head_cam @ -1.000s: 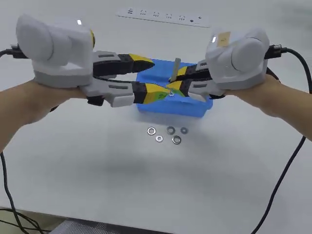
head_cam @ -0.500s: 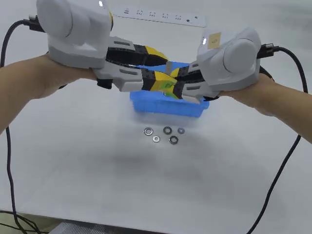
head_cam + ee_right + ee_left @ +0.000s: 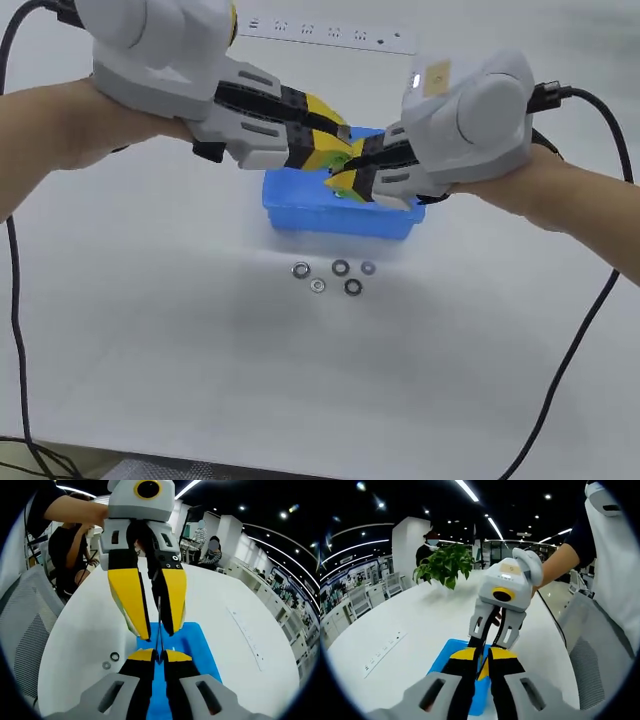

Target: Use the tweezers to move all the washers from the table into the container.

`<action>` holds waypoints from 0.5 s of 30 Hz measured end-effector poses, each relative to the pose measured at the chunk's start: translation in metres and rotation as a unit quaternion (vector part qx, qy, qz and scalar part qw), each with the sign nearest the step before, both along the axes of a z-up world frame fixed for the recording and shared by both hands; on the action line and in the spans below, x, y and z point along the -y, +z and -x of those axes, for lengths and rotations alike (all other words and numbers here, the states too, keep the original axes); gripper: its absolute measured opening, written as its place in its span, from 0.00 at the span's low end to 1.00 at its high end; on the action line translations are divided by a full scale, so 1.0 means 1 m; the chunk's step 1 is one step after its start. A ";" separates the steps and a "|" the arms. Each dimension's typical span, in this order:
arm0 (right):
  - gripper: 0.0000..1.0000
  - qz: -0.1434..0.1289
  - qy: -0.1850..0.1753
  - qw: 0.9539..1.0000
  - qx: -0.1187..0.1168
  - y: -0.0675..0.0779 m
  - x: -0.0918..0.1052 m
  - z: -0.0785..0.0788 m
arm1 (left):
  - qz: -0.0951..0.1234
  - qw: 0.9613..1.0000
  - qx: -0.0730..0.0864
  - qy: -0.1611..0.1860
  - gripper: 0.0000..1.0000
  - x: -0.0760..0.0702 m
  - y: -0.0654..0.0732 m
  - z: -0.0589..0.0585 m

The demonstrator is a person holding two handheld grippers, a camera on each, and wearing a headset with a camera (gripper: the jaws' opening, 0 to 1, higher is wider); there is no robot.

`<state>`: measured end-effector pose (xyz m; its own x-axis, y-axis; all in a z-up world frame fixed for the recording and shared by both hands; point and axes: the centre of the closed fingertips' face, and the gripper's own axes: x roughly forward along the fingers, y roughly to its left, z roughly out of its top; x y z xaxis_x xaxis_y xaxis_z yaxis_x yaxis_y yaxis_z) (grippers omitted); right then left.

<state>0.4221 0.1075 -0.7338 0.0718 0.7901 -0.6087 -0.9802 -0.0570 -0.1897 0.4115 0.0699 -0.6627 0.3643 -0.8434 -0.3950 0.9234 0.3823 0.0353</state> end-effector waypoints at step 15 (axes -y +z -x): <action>0.10 -0.005 -0.002 1.000 0.011 0.004 0.000 0.003 | -0.035 0.998 0.045 -0.001 0.06 -0.010 -0.002 -0.005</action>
